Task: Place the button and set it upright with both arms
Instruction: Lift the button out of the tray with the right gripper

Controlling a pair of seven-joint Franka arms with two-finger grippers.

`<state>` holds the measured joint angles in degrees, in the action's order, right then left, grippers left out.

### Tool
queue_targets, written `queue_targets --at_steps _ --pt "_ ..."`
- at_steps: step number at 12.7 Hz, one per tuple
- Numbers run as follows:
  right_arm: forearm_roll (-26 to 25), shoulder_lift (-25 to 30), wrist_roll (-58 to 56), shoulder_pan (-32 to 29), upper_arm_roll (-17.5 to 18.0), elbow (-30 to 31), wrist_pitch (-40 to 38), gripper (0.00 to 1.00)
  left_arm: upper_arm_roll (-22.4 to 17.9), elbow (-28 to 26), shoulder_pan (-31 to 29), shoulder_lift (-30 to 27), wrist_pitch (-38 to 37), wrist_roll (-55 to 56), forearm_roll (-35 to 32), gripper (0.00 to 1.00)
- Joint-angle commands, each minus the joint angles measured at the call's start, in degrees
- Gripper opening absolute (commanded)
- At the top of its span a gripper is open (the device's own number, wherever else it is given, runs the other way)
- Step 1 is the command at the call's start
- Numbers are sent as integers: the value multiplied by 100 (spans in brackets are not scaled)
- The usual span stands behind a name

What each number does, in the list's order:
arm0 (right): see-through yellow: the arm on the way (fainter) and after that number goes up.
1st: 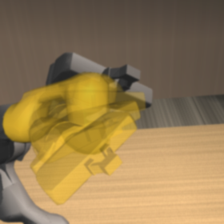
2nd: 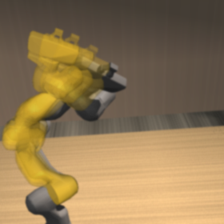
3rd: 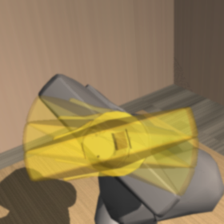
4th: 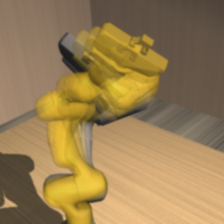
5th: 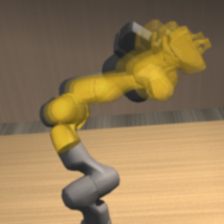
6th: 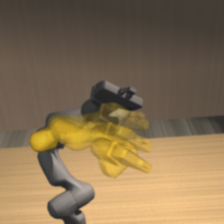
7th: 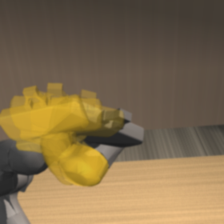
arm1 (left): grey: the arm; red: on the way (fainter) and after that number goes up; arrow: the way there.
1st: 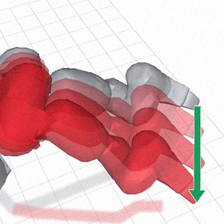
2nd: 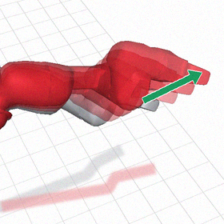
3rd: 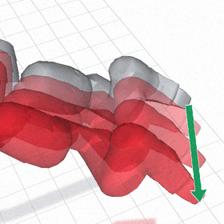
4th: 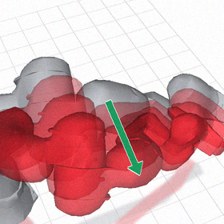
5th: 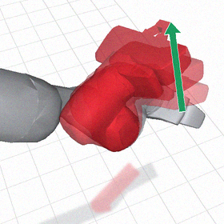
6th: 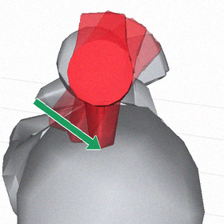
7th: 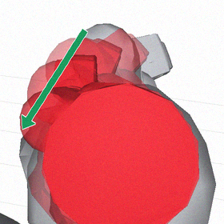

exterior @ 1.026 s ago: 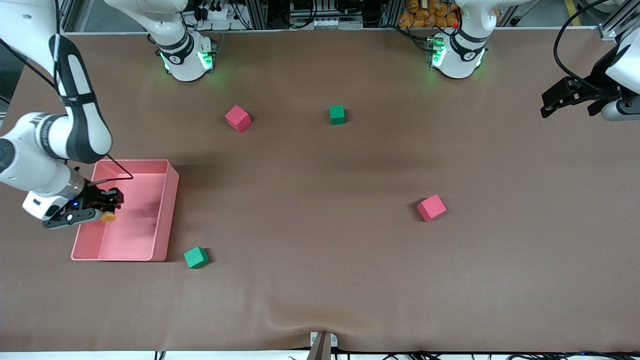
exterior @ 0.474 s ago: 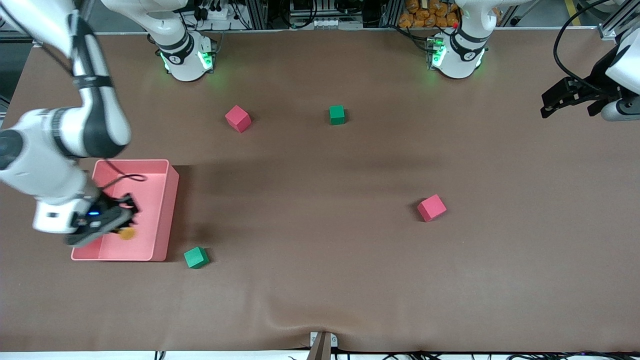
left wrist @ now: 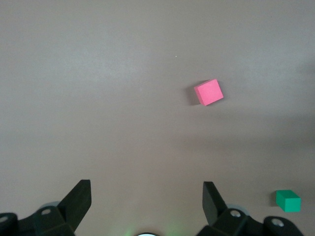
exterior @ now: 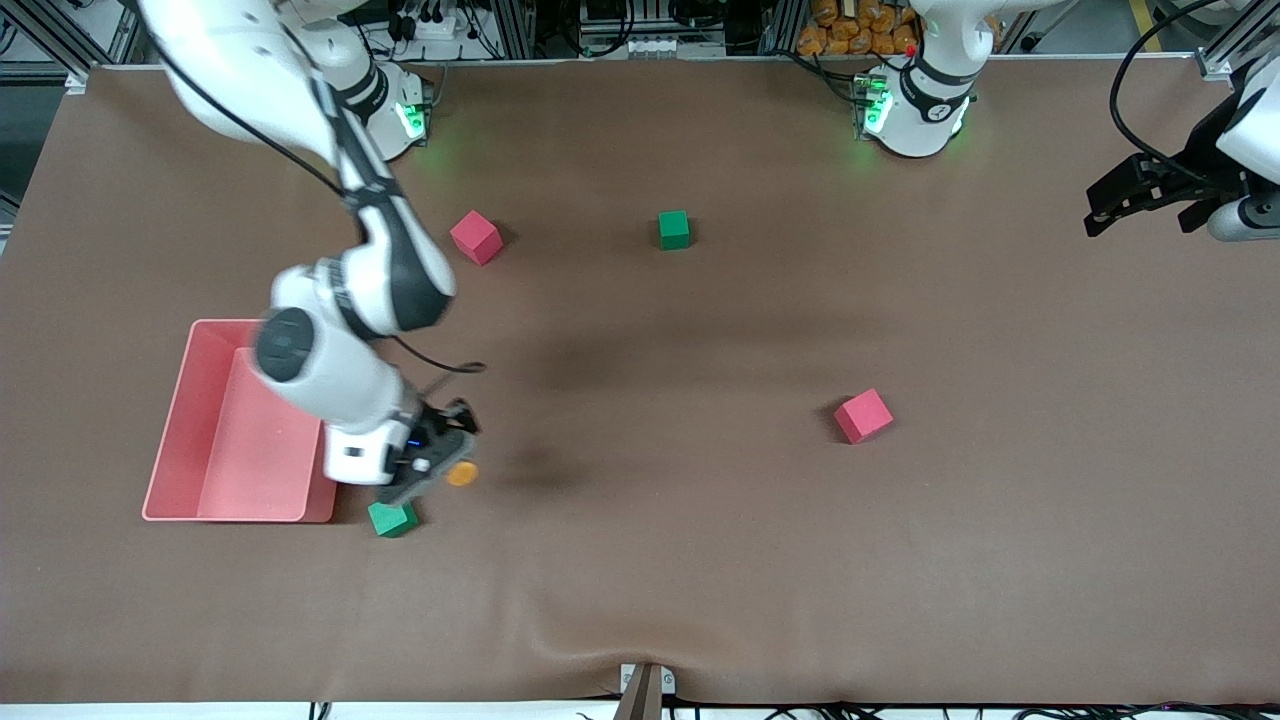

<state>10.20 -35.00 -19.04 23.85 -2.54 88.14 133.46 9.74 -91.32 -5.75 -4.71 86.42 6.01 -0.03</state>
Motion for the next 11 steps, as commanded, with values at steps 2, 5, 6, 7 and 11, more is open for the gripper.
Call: queue_targets --at_steps 2,5,6,7,11 --pt "96 -681 1837 935 -80 -429 914 0 10 61 -93 -22 6 -30 3 100" --pt "87 -973 3174 1559 -89 -464 1111 0 19 166 -93 -22 -3 -13 12 100" --pt "70 -1069 3483 1796 -106 -508 1155 0 19 219 -93 -22 -38 5 3 100" --pt "70 -1175 3774 1938 -124 -552 1173 0 19 211 -85 -22 -81 5 3 100" --pt "79 -1369 4602 2167 -124 -561 1173 44 28 211 -49 -13 -222 5 29 100"
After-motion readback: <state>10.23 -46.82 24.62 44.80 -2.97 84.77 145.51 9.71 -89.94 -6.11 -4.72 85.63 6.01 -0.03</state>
